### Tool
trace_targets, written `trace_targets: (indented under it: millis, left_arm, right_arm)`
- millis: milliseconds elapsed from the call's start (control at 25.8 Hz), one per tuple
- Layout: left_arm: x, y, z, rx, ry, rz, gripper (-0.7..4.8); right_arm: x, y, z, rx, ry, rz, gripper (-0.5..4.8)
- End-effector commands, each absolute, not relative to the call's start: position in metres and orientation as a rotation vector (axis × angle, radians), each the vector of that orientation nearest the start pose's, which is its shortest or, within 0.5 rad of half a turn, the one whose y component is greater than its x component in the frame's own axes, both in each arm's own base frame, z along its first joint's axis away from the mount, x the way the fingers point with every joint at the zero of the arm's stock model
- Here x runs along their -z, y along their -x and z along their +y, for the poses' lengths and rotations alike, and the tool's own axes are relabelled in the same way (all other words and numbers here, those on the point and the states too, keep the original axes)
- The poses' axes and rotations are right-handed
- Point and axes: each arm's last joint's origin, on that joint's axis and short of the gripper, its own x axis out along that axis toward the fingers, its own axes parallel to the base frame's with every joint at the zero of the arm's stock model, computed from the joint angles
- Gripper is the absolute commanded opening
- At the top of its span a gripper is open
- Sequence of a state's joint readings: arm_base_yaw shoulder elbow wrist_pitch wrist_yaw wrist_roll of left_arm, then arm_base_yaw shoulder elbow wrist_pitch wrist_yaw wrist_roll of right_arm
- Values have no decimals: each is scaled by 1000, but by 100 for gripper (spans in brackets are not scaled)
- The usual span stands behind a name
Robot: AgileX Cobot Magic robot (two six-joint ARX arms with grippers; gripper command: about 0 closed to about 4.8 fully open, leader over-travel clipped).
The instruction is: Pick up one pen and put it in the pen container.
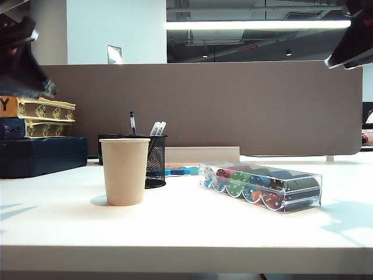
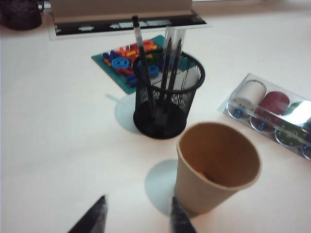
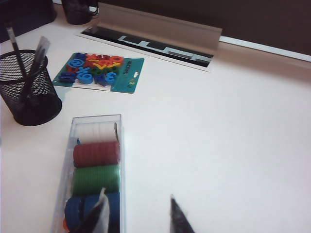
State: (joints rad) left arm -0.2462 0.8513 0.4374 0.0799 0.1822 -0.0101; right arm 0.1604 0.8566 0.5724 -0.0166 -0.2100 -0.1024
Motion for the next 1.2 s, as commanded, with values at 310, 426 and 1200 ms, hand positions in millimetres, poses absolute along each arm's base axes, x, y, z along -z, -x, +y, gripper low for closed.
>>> trace_targets:
  millis: [310, 426, 1200]
  left_arm:
    - [-220, -164, -46, 411, 34, 299, 161]
    - [-221, -163, -45, 382, 30, 287, 161]
    - [-191, -149, -41, 357, 64, 382, 160]
  right_arm:
    - [-257, -156, 30, -343, 98, 224, 159]
    - [-251, -146, 28, -328, 99, 226, 159]
    - [-215, -116, 23, -315, -2, 299, 150]
